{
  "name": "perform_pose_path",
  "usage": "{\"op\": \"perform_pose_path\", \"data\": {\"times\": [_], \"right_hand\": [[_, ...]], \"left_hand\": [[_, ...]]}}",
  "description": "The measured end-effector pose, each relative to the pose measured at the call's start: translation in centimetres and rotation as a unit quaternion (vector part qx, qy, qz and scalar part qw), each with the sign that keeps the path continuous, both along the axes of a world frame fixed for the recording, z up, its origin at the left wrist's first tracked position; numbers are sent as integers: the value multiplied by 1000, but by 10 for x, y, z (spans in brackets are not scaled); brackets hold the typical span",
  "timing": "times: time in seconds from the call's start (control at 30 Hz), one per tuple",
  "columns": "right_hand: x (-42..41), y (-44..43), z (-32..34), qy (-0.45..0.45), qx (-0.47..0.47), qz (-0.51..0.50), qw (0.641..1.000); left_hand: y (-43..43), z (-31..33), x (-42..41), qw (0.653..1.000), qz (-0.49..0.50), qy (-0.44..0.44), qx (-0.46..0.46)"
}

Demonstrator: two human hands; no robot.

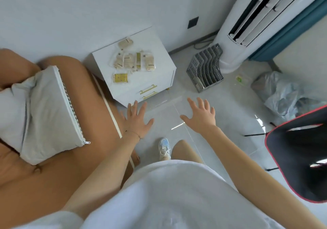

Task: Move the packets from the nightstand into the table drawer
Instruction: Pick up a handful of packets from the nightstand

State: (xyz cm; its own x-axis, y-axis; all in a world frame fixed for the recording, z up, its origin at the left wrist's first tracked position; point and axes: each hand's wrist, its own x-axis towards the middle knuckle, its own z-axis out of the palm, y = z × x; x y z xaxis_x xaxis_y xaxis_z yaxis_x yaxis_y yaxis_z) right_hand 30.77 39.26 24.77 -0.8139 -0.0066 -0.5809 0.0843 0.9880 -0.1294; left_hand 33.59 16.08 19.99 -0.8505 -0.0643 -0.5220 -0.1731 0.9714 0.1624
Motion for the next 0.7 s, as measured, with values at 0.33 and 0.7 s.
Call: {"op": "perform_pose_path", "data": {"times": [0.33, 0.7], "right_hand": [[-153, -49, -30, -32, -13, 119, 992], [-293, -71, -60, -52, 34, 259, 964]], "left_hand": [[-24, -17, -99, 997, 75, -18, -17], [-49, -50, -200, 972, 230, -41, 17]]}}
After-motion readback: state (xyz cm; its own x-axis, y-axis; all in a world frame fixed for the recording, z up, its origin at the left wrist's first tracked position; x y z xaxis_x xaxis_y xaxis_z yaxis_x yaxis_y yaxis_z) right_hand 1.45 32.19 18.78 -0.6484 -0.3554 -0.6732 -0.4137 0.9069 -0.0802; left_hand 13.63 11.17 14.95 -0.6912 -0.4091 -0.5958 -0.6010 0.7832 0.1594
